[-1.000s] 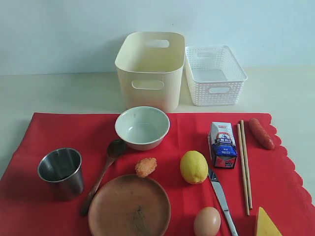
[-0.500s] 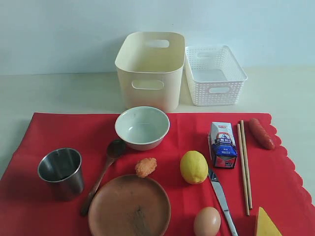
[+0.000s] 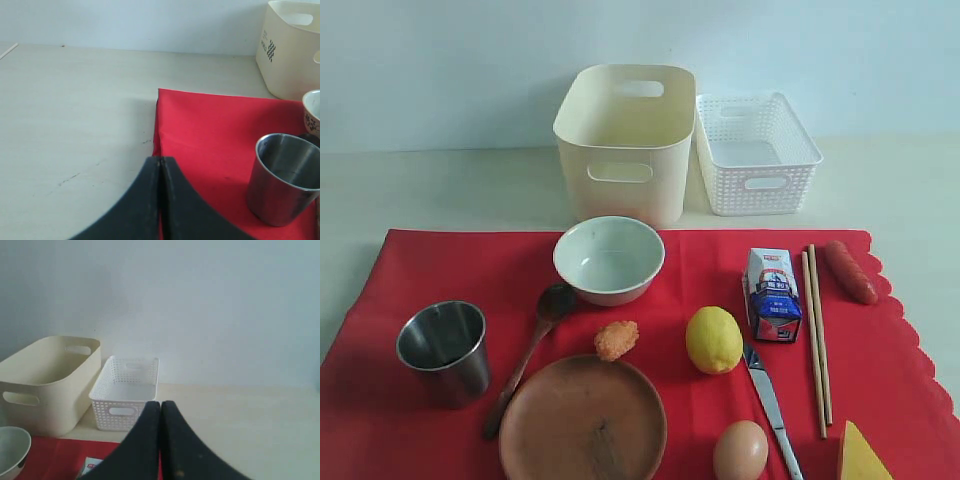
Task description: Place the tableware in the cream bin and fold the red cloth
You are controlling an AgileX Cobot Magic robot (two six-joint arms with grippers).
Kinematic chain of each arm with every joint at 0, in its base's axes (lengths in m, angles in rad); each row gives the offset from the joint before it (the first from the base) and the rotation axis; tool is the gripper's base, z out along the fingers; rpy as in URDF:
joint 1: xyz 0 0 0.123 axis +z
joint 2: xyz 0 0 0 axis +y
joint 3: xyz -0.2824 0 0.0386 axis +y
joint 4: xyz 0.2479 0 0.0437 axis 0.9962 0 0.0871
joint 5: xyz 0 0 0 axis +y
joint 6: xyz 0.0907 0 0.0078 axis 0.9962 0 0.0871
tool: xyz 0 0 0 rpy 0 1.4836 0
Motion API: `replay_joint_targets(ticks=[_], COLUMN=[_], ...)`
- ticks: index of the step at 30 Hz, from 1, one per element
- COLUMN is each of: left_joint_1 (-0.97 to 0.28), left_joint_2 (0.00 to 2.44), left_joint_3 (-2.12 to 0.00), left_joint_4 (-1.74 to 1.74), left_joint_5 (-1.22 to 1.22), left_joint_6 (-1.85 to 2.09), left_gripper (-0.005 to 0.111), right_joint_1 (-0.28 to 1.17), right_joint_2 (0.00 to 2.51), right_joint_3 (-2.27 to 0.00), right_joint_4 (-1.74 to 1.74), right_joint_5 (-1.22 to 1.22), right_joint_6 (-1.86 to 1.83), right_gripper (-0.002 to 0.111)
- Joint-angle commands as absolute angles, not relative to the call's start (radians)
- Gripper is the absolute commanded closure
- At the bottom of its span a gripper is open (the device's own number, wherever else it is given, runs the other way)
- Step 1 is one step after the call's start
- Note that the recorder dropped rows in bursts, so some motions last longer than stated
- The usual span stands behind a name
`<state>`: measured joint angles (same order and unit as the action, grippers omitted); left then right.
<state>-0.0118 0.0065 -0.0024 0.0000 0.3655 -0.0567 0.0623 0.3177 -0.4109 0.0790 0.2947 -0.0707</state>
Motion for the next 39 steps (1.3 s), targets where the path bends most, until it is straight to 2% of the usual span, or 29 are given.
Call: replay_joint_targets(ticks=[1, 12, 17, 23, 32, 39], left_joint_1=[-0.011, -0.011, -0.011, -0.011, -0.011, -0.011], left_joint_2=[0.0, 0.0, 0.0, 0.0, 0.0, 0.0], left_joint_3=[0.0, 0.0, 0.0, 0.0, 0.0, 0.0], left_joint_4=[-0.006, -0.006, -0.006, -0.006, -0.006, -0.006], left_joint_5=[0.354, 0.354, 0.354, 0.354, 0.354, 0.354], left_joint_6=[-0.061, -0.061, -0.061, -0.061, -0.061, -0.061], left_gripper=[0.107, 0.107, 0.107, 0.107, 0.107, 0.107], right_joint_1=[0.058, 0.058, 0.058, 0.058, 0.058, 0.058], right_joint_2=[0.326, 0.326, 0.326, 0.37, 0.69, 0.931], right_joint_3=[-0.426, -0.426, -0.426, -0.426, -0.459, -0.545], right_joint_4=[0.077, 0.08, 0.114, 0.237, 0.367, 0.367], right_joint_5=[0.283, 0.242, 0.337, 0.408, 0.366, 0.451], right_joint_6=[-0.072, -0.067, 0.057, -0.072, -0.29, -0.333], right_gripper=[0.108, 0.108, 0.108, 0.108, 0.108, 0.108])
